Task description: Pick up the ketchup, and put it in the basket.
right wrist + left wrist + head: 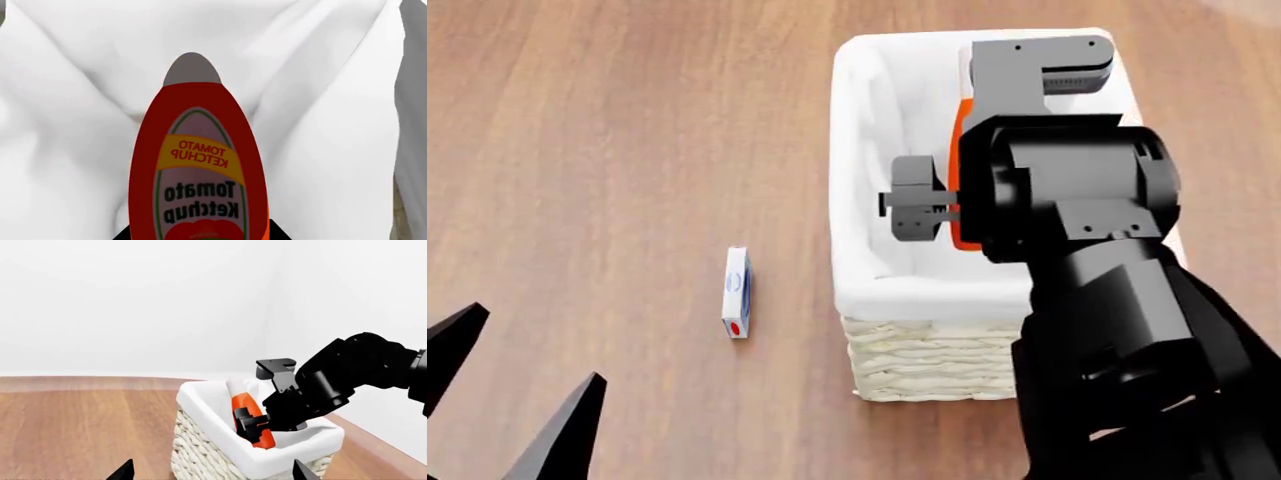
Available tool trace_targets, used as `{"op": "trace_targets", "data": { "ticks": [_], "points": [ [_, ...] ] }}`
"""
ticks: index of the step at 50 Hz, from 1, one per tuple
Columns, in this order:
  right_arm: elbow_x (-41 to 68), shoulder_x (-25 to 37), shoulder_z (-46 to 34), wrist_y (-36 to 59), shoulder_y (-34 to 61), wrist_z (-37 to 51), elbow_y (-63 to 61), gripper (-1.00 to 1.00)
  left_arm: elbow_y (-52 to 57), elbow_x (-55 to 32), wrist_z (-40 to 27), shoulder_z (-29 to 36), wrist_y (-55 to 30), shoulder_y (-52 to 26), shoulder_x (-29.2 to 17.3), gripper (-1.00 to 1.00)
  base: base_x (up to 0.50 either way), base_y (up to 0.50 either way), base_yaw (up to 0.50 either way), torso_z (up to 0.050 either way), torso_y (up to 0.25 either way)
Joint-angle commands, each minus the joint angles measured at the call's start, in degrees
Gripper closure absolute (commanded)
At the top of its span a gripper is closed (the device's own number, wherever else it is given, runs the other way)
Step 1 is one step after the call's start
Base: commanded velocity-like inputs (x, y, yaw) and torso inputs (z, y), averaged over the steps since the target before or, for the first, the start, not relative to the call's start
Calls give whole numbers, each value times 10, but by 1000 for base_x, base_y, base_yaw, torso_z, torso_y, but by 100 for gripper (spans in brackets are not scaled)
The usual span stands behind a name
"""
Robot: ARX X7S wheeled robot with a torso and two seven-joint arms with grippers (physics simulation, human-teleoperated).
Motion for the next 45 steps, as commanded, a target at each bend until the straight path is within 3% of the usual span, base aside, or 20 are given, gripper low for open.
{"op": "trace_targets", "data": {
  "ticks": [1, 32, 33, 45],
  "points": [
    [-41, -12, 8, -10, 6, -29, 23, 100, 8, -9, -8, -1, -9, -7, -5, -100, 0, 0, 0, 0, 0],
    [-207, -24, 154, 3, -3, -72, 24, 100, 8, -14, -4, 3, -7, -9, -5, -100, 0, 0, 0, 0, 0],
    [-212, -24, 158, 4, -3, -73, 24, -100, 10, -16, -6, 2, -9, -10, -6, -100, 0, 0, 0, 0, 0],
    [-262, -27, 198, 12, 2, -91, 23, -100, 6, -14, -2, 6, -8, -11, -4, -100, 0, 0, 0, 0, 0]
  ]
}}
